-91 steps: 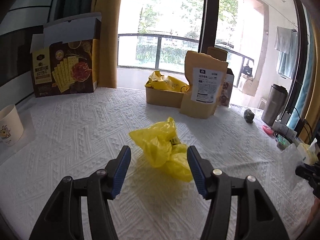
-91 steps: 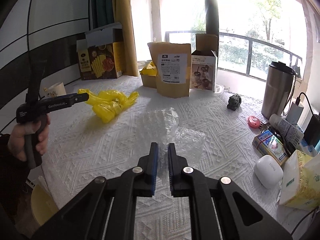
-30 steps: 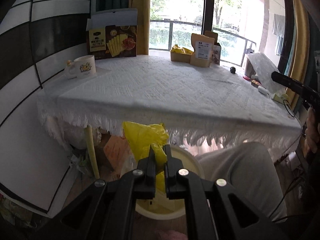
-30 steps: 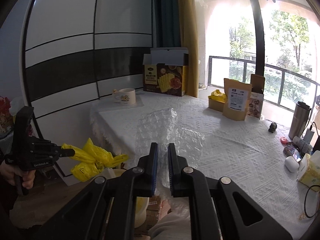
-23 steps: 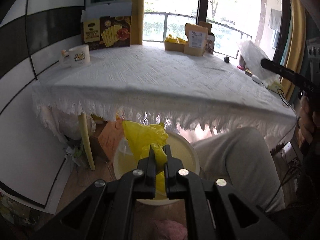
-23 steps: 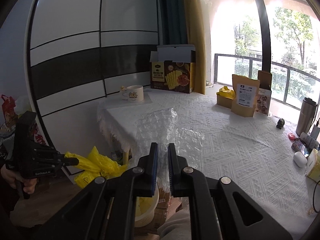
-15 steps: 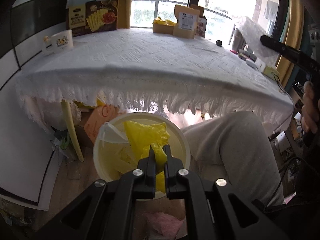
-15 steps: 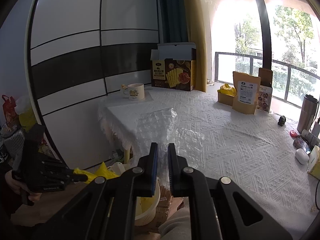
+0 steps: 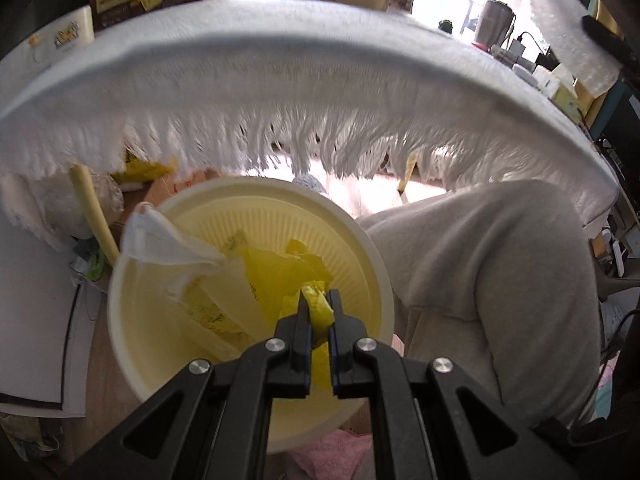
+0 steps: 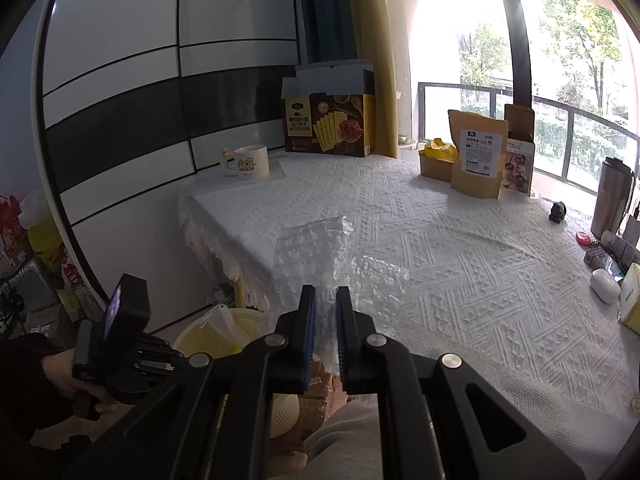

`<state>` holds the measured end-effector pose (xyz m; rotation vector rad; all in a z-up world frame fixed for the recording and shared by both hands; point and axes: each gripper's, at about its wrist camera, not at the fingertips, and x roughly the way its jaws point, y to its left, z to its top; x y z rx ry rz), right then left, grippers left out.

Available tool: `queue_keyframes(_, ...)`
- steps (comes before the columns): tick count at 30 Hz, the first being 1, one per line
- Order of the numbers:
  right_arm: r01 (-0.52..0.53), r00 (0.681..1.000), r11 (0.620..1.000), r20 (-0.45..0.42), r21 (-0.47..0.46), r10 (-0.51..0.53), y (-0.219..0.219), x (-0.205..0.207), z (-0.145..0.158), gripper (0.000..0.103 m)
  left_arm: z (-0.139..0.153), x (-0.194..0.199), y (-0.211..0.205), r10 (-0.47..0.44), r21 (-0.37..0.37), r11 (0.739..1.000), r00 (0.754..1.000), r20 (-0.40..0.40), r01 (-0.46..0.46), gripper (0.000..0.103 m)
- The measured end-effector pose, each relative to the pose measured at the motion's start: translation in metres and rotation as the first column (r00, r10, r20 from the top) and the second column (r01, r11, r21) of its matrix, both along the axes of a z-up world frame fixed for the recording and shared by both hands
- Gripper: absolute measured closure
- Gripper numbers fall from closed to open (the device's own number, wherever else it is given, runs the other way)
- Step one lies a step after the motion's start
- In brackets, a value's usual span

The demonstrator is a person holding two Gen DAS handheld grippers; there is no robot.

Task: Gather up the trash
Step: 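Carry the bubble wrap over the wastebasket with the right tool and open it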

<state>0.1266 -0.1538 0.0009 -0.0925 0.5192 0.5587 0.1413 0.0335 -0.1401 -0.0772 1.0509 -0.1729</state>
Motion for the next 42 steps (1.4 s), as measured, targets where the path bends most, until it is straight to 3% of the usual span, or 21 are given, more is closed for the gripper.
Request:
queue_keyframes(9, 0.011, 0.999, 1.0, -0.034, -0.018, -0.011, -0.005, 0.019, -0.014, 0.094, -0.05, 0.018, 0.009, 0.066, -0.027, 0.997, 0.995, -0.077, -0.068, 0.095)
queue_keyframes(10, 0.008, 0.999, 1.0, -0.037, -0.017, -0.009, -0.004, 0.02, -0.015, 0.094, -0.048, 0.017, 0.011, 0.07, -0.033, 0.997, 0.995, -0.071, -0.073, 0.091)
queue_keyframes(12, -0.003, 0.999, 1.0, -0.041, -0.018, 0.003, -0.001, 0.02, -0.018, 0.094, -0.041, 0.012, 0.017, 0.079, -0.043, 0.996, 0.996, -0.046, -0.081, 0.056)
queue_keyframes(14, -0.021, 0.999, 1.0, -0.045, -0.021, 0.02, 0.006, 0.021, -0.02, 0.094, -0.03, 0.004, 0.024, 0.097, -0.053, 0.994, 0.995, -0.006, -0.097, 0.049)
queue_keyframes(20, -0.08, 0.996, 0.997, -0.052, -0.022, 0.079, 0.03, 0.017, -0.023, 0.094, -0.001, -0.019, 0.051, 0.163, -0.071, 0.985, 0.985, 0.058, -0.158, 0.049)
queue_keyframes(25, -0.137, 0.988, 0.99, -0.082, -0.021, 0.135, 0.06, 0.012, -0.036, 0.094, 0.023, -0.039, 0.086, 0.244, -0.082, 0.969, 0.961, 0.131, -0.234, 0.049)
queue_keyframes(32, -0.231, 0.963, 0.973, -0.149, -0.022, 0.226, 0.111, 0.008, -0.066, 0.094, 0.051, -0.071, 0.134, 0.392, -0.15, 0.919, 0.887, 0.244, -0.365, 0.049)
queue_keyframes(42, -0.351, 0.9, 0.933, -0.304, -0.077, 0.313, 0.189, 0.013, -0.125, 0.094, 0.043, -0.092, 0.18, 0.471, -0.191, 0.88, 0.848, 0.243, -0.434, 0.049)
